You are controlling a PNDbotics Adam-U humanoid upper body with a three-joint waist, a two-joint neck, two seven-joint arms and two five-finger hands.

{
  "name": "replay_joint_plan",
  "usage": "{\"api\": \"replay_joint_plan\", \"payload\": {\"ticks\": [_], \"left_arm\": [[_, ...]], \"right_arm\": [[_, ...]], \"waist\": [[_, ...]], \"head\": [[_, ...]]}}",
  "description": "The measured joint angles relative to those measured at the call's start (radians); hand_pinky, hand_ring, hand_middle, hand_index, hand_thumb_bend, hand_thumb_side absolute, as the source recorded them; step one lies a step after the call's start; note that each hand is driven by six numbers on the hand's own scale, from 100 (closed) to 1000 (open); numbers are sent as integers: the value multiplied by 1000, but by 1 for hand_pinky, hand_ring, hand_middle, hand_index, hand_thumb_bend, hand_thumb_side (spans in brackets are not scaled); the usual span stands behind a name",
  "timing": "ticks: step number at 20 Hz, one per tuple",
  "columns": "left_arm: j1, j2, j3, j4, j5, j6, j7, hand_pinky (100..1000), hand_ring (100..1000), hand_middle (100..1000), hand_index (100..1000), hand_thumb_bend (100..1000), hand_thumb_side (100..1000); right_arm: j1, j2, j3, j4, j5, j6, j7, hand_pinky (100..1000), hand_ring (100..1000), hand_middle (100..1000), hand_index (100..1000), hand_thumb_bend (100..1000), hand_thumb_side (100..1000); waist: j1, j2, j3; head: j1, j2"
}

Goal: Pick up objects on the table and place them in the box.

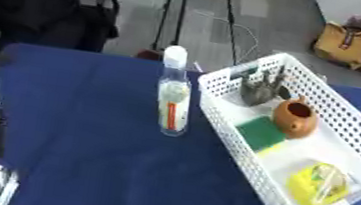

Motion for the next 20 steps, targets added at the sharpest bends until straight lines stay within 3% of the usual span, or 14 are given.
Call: {"api": "replay_joint_plan", "payload": {"ticks": [20], "left_arm": [[2,-4,0,0,-8,-31,41,608,803,786,928,134,1000]], "right_arm": [[-1,-7,-5,0,8,-2,-12,679,566,601,750,100,911]], "waist": [[10,15,-16]], "head": [[-11,-43]]}}
